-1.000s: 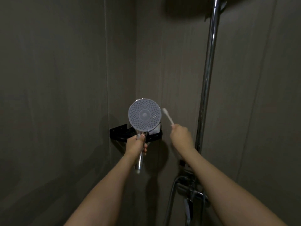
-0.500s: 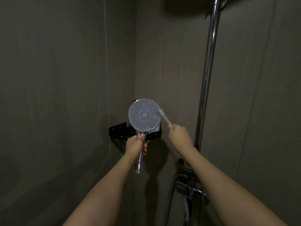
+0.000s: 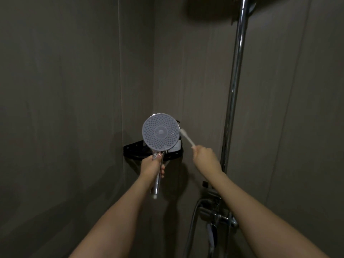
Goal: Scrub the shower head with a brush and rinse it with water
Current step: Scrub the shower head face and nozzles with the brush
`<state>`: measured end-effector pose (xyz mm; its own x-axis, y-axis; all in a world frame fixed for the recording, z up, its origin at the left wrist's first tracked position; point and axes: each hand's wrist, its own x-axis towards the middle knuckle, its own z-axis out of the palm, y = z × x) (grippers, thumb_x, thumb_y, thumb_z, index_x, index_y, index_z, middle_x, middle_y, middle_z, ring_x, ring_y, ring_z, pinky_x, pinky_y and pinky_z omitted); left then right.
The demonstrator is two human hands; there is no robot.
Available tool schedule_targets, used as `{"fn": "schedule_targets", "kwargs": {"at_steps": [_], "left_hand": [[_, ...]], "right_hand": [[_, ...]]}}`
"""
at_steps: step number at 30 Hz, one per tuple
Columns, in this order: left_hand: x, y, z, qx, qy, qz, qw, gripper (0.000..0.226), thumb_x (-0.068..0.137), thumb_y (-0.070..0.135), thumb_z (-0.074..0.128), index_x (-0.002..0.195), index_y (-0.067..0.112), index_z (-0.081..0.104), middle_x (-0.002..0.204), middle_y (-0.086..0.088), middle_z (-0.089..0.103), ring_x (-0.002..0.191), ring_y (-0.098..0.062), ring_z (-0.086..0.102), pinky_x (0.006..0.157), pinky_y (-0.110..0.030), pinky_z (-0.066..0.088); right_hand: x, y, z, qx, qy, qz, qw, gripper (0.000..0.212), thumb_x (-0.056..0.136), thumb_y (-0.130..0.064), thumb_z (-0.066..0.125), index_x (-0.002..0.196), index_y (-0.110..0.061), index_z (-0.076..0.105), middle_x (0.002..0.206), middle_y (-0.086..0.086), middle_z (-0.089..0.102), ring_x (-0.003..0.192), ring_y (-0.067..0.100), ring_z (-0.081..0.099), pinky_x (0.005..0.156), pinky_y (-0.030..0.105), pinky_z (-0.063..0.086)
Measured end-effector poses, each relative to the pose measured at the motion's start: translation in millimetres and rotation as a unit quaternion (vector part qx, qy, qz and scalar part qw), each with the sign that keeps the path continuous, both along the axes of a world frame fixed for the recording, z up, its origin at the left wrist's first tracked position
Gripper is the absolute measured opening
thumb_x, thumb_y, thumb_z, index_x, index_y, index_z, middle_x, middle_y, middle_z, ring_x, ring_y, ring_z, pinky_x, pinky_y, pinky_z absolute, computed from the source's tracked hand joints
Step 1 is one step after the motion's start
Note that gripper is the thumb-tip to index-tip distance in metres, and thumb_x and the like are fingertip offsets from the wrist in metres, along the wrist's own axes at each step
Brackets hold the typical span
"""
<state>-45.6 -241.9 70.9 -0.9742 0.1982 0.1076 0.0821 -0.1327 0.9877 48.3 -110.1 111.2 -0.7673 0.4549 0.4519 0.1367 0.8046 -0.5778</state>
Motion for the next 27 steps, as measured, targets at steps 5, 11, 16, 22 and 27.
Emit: {"fn": "schedule_targets", "kwargs": {"at_steps": [5, 11, 16, 22, 27], "left_hand": [[2, 5, 1, -0.007, 0.003, -0.004, 1.0, 0.029, 0.095, 0.023, 0.047, 0.071, 0.01, 0.053, 0.056, -0.01, 0.05, 0.04, -0.017, 0.046, 0.04, -0.02, 0.04], [1, 4, 0, -0.006, 0.006, -0.001, 1.0, 0.029, 0.096, 0.022, 0.047, 0.069, 0.01, 0.052, 0.055, -0.009, 0.05, 0.037, -0.013, 0.046, 0.038, -0.019, 0.04], [-2, -1, -5, -0.011, 0.0, 0.002, 1.0, 0.029, 0.095, 0.024, 0.047, 0.071, 0.009, 0.053, 0.055, -0.009, 0.05, 0.038, -0.013, 0.046, 0.036, -0.018, 0.04], [-2, 1, -5, -0.008, 0.007, -0.004, 1.0, 0.031, 0.095, 0.024, 0.047, 0.069, 0.009, 0.052, 0.054, -0.01, 0.05, 0.039, -0.016, 0.046, 0.038, -0.02, 0.04], [-4, -2, -3, -0.008, 0.003, 0.008, 1.0, 0.029, 0.094, 0.024, 0.049, 0.07, 0.009, 0.054, 0.054, -0.008, 0.051, 0.04, -0.015, 0.047, 0.038, -0.021, 0.04]], "right_hand": [[-4, -7, 2, 0.029, -0.026, 0.027, 0.999, 0.036, 0.1, -0.025, 0.034, 0.1, -0.002, 0.061, 0.094, 0.02, 0.067, 0.079, 0.032, 0.063, 0.058, 0.031, 0.044], [-3, -9, 6, -0.034, -0.028, 0.044, 0.998, 0.036, 0.101, -0.022, 0.034, 0.103, -0.001, 0.062, 0.099, 0.02, 0.066, 0.083, 0.029, 0.062, 0.067, 0.032, 0.044], [-4, -3, 5, -0.028, -0.025, 0.038, 0.999, 0.038, 0.101, -0.025, 0.034, 0.102, 0.0, 0.062, 0.098, 0.019, 0.066, 0.086, 0.032, 0.062, 0.066, 0.03, 0.043], [-4, -6, 11, -0.048, -0.04, 0.049, 0.997, 0.037, 0.101, -0.024, 0.034, 0.104, 0.0, 0.062, 0.103, 0.021, 0.066, 0.092, 0.032, 0.063, 0.061, 0.026, 0.039], [-5, -6, 9, -0.044, -0.087, 0.077, 0.992, 0.037, 0.1, -0.024, 0.035, 0.103, 0.001, 0.063, 0.105, 0.022, 0.065, 0.09, 0.032, 0.061, 0.071, 0.033, 0.043]]}}
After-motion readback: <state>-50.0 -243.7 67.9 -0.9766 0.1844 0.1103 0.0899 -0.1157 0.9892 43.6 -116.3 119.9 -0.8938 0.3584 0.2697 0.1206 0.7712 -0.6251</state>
